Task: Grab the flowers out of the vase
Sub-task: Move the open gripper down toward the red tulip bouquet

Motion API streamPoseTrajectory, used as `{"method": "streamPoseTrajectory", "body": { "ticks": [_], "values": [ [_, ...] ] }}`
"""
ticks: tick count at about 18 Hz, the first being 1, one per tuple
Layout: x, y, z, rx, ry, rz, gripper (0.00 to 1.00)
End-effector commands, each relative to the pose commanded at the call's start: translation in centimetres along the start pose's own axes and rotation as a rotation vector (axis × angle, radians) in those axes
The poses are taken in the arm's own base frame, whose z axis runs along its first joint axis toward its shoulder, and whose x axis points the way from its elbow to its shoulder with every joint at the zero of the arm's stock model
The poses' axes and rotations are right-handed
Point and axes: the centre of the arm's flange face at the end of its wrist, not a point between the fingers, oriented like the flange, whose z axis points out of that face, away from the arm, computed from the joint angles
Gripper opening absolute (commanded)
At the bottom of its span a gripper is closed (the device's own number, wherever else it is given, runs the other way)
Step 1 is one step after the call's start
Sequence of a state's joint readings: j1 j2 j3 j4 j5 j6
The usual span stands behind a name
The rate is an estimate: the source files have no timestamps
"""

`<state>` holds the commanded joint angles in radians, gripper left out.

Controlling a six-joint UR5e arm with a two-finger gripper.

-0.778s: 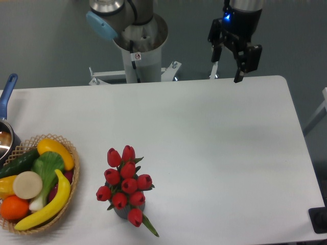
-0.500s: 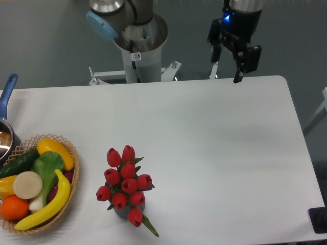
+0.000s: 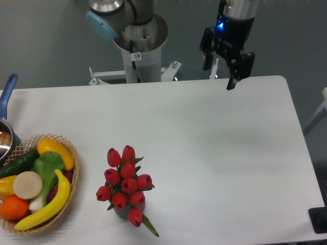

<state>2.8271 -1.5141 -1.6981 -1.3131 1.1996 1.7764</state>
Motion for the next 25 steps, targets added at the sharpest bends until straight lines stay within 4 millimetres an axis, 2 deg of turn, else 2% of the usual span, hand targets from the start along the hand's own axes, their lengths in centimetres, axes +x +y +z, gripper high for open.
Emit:
{"method": "streamPoseTrajectory", "body": {
  "ticks": [3, 6, 9, 13, 18, 20, 23, 25],
  "values": [
    [0.2, -1.1, 1.0, 0.018, 0.017, -0.106, 1.0],
    [-0.4, -2.1, 1.5, 0.091, -0.023, -0.184, 1.0],
    [0.0, -3.9, 4.2, 0.214, -0.058, -0.264, 1.0],
    [0.4, -6.4, 7.5, 0.249, -0.052, -0.249, 1.0],
    [-1.0, -7.7, 10.9, 0.319, -0.002, -0.254, 1.0],
    [-1.0, -8.8, 11.6, 0.381, 0.019, -0.246, 1.0],
    [-1.2, -9.0, 14.5, 0.474, 0.099, -0.314, 1.0],
    [-1.4, -10.2, 15.9, 0.571, 0.157, -0.358, 1.0]
  ]
}}
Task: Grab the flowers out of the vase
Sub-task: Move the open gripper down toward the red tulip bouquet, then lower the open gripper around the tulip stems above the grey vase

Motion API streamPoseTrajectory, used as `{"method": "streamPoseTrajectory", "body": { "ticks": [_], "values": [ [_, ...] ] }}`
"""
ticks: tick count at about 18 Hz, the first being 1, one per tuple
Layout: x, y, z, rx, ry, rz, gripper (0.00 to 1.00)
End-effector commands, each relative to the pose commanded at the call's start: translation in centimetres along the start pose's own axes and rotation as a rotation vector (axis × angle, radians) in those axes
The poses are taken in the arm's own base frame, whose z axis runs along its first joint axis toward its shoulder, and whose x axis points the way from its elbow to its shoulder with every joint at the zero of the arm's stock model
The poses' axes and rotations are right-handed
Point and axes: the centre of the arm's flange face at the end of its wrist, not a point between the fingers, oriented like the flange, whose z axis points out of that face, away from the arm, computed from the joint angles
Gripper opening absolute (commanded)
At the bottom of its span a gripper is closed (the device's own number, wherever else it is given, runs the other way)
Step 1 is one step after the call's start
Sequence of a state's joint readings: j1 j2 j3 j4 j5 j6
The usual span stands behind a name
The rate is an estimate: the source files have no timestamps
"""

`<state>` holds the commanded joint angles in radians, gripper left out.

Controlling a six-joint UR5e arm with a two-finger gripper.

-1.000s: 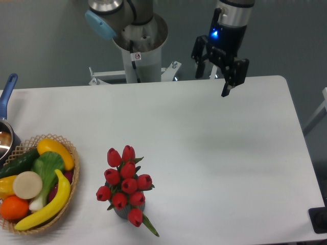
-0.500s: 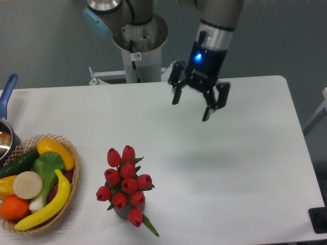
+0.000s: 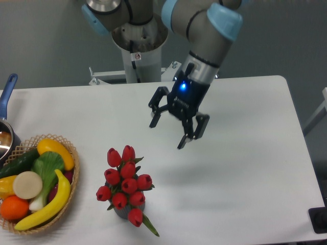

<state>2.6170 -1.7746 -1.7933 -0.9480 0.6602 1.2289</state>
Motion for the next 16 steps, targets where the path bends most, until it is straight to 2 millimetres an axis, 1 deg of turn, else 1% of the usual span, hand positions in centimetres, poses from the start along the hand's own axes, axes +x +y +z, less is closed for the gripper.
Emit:
{"method": "streamPoseTrajectory", "body": {
  "ticks": [2, 4, 7, 9, 12, 13, 16],
  "values": [
    [-0.5, 0.5, 0.9, 0.054, 0.036, -0.026, 1.0],
    [-0.9, 0.4, 1.0, 0.056, 0.036, -0.026, 1.0],
    [-2.2, 1.0, 2.2, 0.053, 0.052, -0.064, 1.0],
    [-2.6, 0.3, 2.8, 0.053, 0.058, -0.051, 1.0],
    [-3.4, 0.5, 3.6, 0.051, 0.066, -0.063, 1.0],
    [-3.4, 0.4, 4.1, 0.048, 0.073, -0.059, 1.0],
    [-3.7, 0.4, 4.7, 0.042, 0.079, -0.056, 1.0]
  ]
}}
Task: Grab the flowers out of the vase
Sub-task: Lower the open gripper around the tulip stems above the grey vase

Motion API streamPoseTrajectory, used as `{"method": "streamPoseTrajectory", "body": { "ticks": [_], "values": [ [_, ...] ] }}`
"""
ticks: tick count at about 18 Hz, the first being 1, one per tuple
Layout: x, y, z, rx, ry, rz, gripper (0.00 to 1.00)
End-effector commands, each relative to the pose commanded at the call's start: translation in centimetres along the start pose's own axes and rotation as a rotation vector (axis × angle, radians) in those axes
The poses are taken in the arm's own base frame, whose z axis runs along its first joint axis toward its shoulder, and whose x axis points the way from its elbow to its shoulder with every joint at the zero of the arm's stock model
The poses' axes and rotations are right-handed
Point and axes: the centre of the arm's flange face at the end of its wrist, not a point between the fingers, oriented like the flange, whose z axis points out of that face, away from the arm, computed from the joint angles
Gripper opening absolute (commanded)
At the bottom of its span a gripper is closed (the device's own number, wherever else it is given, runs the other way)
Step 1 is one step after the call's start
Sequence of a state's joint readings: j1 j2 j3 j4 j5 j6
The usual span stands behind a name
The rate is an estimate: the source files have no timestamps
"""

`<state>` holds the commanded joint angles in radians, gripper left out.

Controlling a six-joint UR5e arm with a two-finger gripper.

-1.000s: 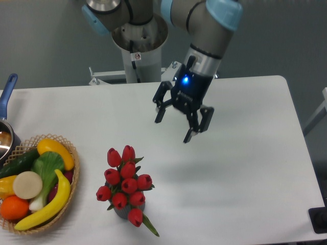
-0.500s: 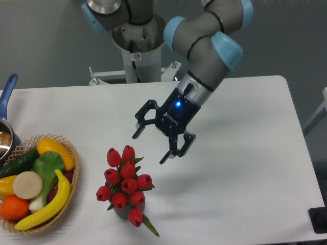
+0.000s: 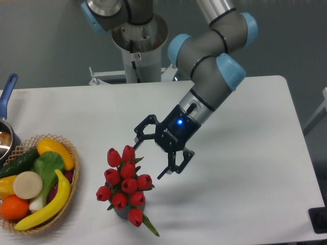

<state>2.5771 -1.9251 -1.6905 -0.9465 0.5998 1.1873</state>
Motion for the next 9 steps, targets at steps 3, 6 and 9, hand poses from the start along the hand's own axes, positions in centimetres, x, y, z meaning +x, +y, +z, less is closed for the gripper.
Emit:
{"method": "streamPoseTrajectory", "body": {
  "ticks": [3, 6, 9],
  "values": [
    [-0.1, -0.1, 0.7, -0.008, 0.007, 0.006, 1.0],
    [-0.1, -0.6, 1.3, -0.007, 0.007, 0.034, 1.0],
    [-0.3, -0.5, 1.8, -0.006, 0.007, 0.042, 1.0]
  ]
}}
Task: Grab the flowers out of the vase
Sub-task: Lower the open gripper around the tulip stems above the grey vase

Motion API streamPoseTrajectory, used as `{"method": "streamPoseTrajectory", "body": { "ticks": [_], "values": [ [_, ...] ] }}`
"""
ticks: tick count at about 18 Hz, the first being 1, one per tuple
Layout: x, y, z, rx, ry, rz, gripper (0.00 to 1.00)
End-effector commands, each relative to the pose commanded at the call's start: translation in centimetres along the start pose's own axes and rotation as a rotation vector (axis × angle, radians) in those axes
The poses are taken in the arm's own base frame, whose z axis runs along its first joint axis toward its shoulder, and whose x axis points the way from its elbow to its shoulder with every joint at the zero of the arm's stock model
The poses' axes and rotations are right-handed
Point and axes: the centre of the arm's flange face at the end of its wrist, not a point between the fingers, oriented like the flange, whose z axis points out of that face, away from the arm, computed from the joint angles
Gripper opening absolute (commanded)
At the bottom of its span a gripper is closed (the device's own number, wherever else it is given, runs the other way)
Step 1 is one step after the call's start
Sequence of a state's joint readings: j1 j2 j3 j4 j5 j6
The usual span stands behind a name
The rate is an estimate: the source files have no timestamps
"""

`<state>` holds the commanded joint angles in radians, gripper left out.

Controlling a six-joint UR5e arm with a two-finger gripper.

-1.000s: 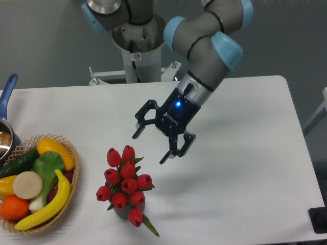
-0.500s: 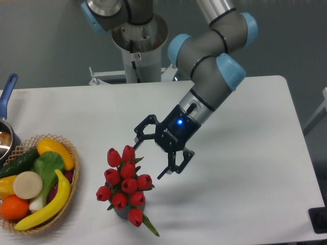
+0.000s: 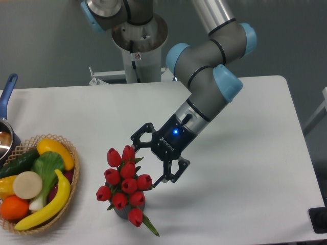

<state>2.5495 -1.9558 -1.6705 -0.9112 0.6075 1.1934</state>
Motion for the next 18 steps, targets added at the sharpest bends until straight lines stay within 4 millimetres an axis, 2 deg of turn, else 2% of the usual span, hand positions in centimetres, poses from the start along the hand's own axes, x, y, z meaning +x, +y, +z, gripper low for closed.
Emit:
{"method": "streamPoseTrajectory", "body": {
  "ticks": [6, 8, 18],
  "values": [
    [-0.2, -0.2, 0.8, 0.0, 0.006, 0.035, 1.0],
    [0.0, -0.4, 1.8, 0.002, 0.008, 0.06, 1.0],
    [0.4, -0.6, 4.0, 0.001, 0.033, 0.081, 1.0]
  ]
}}
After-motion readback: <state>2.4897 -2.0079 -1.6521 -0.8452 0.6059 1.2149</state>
